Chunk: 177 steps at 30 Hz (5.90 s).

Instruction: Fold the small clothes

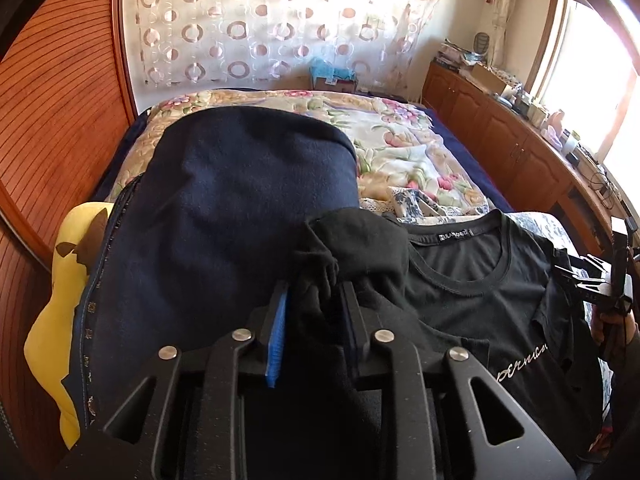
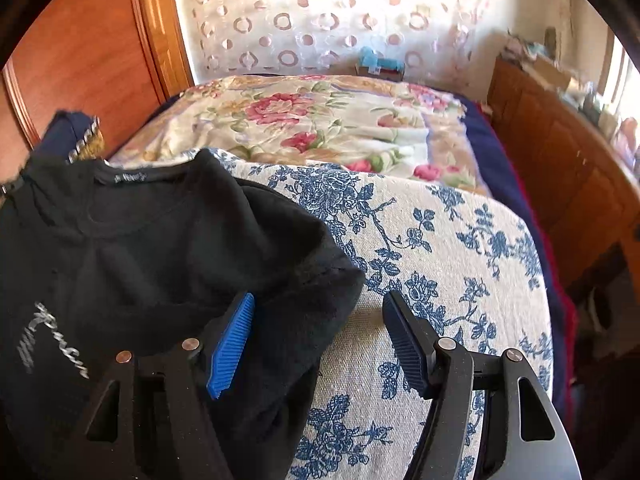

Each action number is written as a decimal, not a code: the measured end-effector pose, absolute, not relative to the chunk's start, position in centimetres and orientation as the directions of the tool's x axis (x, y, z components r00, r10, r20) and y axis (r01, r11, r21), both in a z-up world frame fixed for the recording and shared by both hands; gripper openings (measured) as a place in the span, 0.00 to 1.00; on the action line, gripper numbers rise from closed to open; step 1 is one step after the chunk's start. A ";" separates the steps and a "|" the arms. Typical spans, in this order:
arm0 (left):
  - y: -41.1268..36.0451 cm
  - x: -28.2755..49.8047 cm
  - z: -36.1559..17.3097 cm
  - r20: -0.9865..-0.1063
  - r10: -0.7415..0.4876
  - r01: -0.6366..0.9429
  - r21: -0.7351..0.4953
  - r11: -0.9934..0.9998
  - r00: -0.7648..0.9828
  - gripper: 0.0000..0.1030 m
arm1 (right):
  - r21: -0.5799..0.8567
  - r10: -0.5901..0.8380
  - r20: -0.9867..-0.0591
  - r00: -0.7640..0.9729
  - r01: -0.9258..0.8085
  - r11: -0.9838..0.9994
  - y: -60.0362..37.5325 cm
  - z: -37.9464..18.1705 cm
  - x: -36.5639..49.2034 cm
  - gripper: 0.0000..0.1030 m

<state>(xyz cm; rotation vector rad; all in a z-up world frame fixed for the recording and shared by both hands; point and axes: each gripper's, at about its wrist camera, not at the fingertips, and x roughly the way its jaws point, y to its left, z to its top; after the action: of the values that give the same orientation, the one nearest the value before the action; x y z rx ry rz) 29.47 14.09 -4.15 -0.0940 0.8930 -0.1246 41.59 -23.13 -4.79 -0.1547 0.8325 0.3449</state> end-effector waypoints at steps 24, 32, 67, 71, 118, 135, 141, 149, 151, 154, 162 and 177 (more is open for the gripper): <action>12.3 20.4 4.4 -0.580 -0.215 0.132 -0.182 0.974 0.786 0.07 | 0.083 0.431 -0.580 0.691 -0.476 0.875 -24.7 2.5 37.0 0.08; 11.5 12.8 5.0 -0.508 -0.229 0.155 -0.184 0.971 0.831 0.07 | 0.066 0.478 -0.476 0.738 -0.512 0.857 -27.3 5.0 28.5 0.08; 15.6 -2.2 -7.7 -0.693 -0.095 -0.006 -0.142 0.990 0.715 0.10 | 0.070 0.368 -0.689 0.624 -0.448 0.891 -34.5 -0.8 6.3 0.08; 15.8 -2.6 -7.1 -0.660 -0.107 0.007 -0.152 0.988 0.744 0.26 | 0.060 0.368 -0.681 0.633 -0.453 0.890 -34.2 0.2 6.5 0.17; 13.5 -1.3 -5.8 -0.640 -0.081 0.018 -0.105 0.994 0.764 0.78 | 0.114 0.288 -0.641 0.711 -0.283 0.952 -34.3 -0.3 14.0 0.25; 13.9 6.8 -5.6 -0.710 -0.153 0.099 -0.117 0.988 0.687 0.61 | 0.124 0.334 -0.689 0.643 -0.349 0.929 -32.9 -3.0 16.5 0.59; 14.6 8.8 -7.9 -0.768 -0.142 0.074 -0.122 0.990 0.625 0.55 | 0.119 0.334 -0.696 0.635 -0.357 0.927 -32.6 -3.5 16.8 0.59; 14.3 9.4 -9.9 -0.800 -0.142 0.072 -0.124 0.990 0.583 0.55 | 0.093 0.325 -0.696 0.640 -0.368 0.925 -31.9 -3.8 16.8 0.59; 14.0 9.4 -10.1 -0.802 -0.145 0.079 -0.122 0.989 0.579 0.52 | 0.081 0.326 -0.697 0.638 -0.382 0.921 -31.6 -3.9 16.7 0.55; 13.4 9.6 -10.2 -0.812 -0.150 0.093 -0.118 0.989 0.565 0.46 | 0.048 0.338 -0.699 0.631 -0.430 0.902 -30.5 -3.9 16.3 0.24; 12.6 7.0 -7.3 -0.716 -0.184 0.093 -0.165 0.982 0.674 0.13 | 0.091 0.395 -0.637 0.663 -0.443 0.892 -30.7 -2.3 14.6 0.11; 11.2 -7.3 8.3 -0.279 -0.246 0.188 -0.216 0.958 0.928 0.12 | 0.060 0.488 -0.347 0.801 -0.501 0.864 -35.6 11.4 1.5 0.10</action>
<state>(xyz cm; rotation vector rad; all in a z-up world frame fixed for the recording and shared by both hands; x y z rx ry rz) -7.26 11.20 8.33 -0.1878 0.3090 -0.2237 1.46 -35.57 11.39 -0.0350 0.3621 0.5302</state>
